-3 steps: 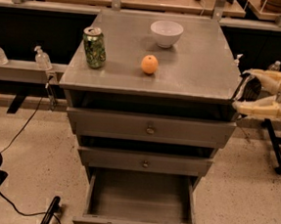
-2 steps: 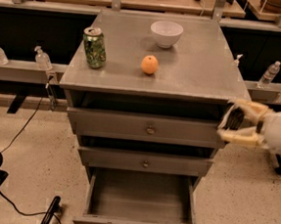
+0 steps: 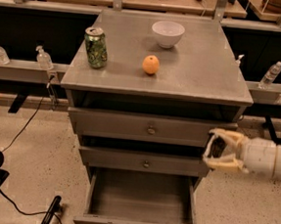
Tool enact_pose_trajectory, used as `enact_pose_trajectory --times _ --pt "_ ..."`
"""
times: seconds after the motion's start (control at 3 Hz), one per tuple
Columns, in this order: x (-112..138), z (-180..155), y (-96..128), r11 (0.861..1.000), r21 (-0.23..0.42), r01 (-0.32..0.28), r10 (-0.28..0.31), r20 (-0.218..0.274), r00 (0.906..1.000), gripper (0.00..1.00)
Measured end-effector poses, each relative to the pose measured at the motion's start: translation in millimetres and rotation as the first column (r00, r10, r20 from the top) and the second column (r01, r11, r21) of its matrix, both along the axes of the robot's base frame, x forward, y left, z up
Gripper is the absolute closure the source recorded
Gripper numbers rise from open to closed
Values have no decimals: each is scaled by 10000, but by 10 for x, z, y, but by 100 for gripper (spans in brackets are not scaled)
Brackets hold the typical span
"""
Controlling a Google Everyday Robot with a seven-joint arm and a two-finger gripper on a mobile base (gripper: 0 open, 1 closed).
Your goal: Place rxbar chocolate into bottom drawer
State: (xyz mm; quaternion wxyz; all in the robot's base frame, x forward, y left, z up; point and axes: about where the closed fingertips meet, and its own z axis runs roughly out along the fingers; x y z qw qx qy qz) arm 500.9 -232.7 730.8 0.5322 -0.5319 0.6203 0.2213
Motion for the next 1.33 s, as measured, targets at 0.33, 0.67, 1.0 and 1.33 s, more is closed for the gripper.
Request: enact_pose_trajectory --times 0.33,0.67,1.0,1.33 --pt "-72 -635 -149 9996 -261 111 -120 -361 9993 100" --pt "-160 -1623 -303 9961 -880 -79 -11 -1010 9949 100" --pt "-189 -2229 -227 9912 -1207 -546 351 -1586 9867 100" --pt "-232 -2888 54 9824 -1576 -999 628 -2250 9723 100"
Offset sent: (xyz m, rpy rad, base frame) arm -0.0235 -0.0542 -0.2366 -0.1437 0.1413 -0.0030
